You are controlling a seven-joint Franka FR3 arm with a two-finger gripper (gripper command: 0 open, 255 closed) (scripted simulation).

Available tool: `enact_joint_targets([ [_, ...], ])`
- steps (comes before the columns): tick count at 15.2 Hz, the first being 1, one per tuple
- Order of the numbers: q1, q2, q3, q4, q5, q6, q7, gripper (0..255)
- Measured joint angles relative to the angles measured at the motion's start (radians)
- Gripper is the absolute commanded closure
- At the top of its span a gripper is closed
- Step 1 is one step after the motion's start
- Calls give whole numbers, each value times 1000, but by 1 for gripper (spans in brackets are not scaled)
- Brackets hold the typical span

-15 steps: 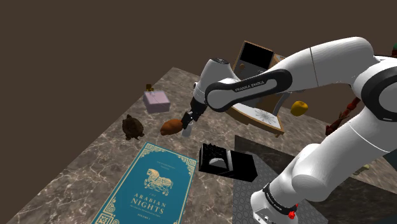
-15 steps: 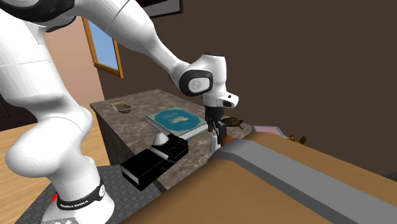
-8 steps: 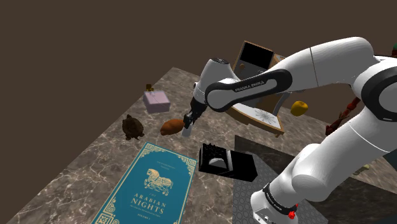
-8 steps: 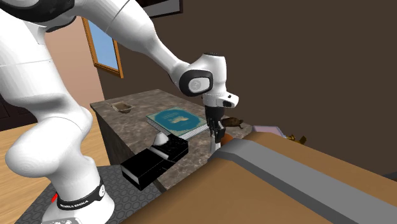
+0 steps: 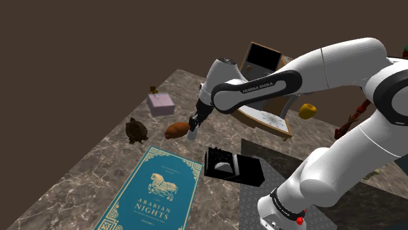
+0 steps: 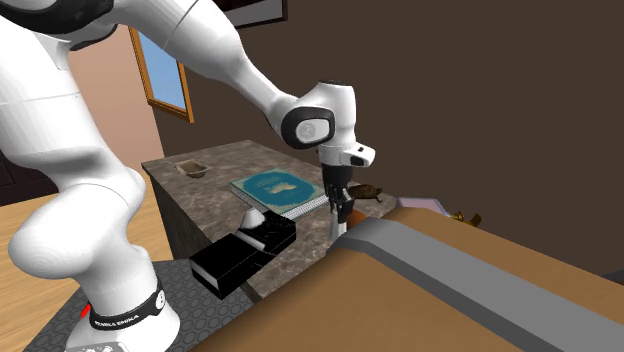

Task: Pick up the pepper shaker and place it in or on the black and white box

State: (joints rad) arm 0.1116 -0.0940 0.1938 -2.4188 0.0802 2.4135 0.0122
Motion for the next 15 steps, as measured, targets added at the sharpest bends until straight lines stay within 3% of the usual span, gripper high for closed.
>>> enact_joint_targets([
  [15,-2,-105,-10,104,10,-208,-7,255],
])
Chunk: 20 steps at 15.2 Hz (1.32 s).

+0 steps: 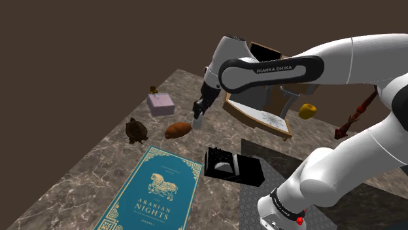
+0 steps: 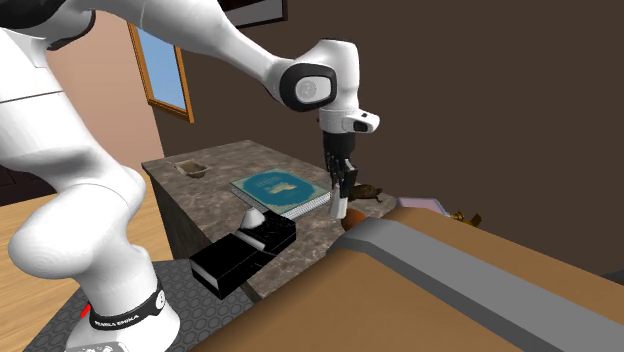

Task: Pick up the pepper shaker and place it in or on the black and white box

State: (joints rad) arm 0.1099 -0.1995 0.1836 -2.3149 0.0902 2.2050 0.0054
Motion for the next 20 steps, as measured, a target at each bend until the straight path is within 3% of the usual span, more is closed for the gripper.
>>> enact_joint_targets([
  [16,-2,-63,-10,156,0,-219,3,255],
  [20,6,-187,-17,64,18,-250,-4,255],
])
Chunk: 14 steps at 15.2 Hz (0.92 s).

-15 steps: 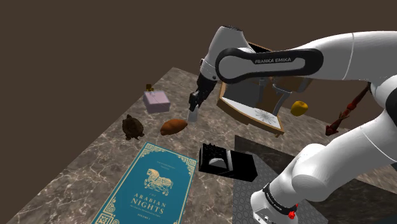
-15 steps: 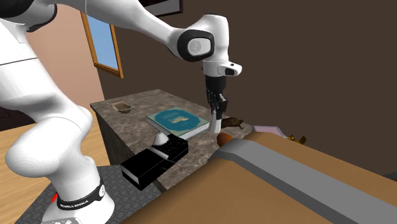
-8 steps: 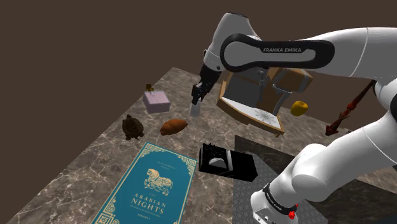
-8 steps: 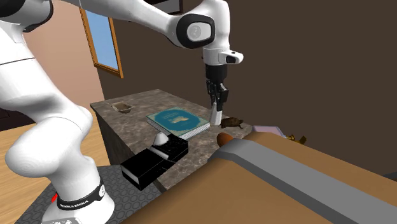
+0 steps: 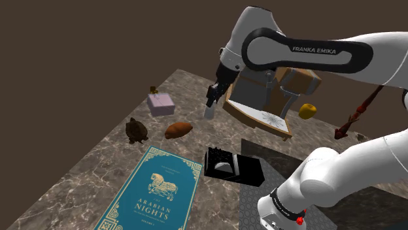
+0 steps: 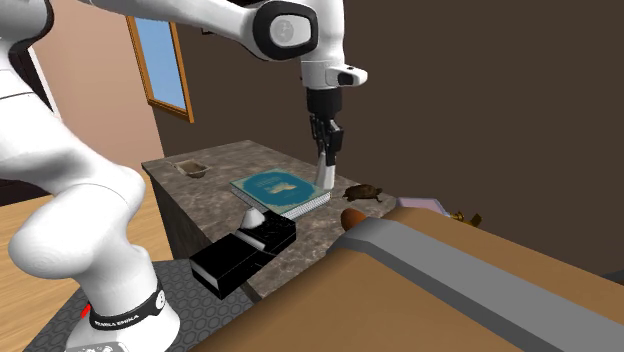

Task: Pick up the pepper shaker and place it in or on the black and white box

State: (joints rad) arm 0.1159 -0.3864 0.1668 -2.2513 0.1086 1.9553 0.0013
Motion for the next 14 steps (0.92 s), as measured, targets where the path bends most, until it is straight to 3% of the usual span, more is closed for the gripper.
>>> enact_joint_targets([
  [8,30,-336,-23,-230,31,-106,-12,255],
  [14,61,-617,-36,-353,43,-264,4,255],
])
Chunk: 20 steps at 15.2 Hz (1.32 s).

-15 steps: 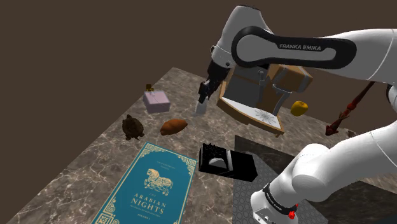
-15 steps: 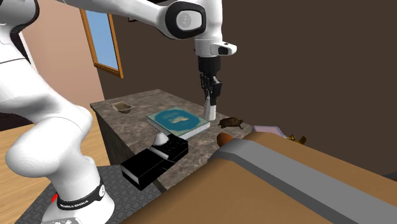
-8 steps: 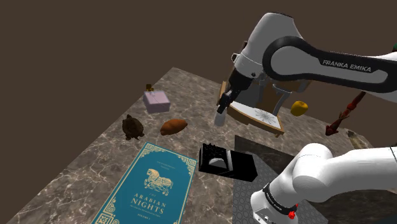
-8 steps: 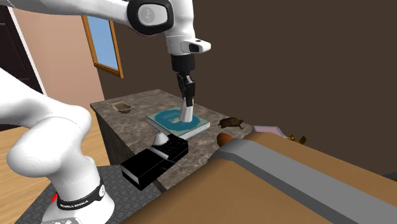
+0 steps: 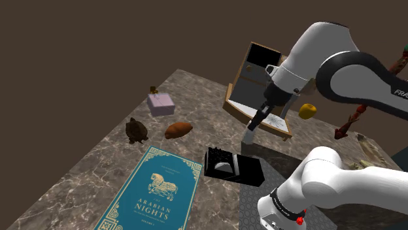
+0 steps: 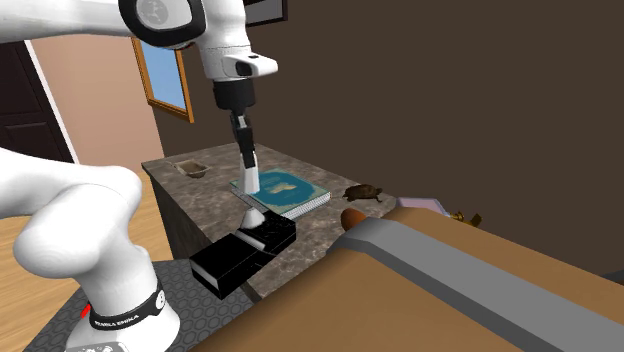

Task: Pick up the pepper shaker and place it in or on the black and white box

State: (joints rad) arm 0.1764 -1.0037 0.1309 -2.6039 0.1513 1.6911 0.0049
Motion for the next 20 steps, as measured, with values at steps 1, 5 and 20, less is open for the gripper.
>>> enact_joint_targets([
  [1,5,-37,1,-14,3,-22,5,255],
  [5,11,-91,-1,-79,5,-14,2,255],
  [20,28,-122,26,-278,35,153,-5,255],
])
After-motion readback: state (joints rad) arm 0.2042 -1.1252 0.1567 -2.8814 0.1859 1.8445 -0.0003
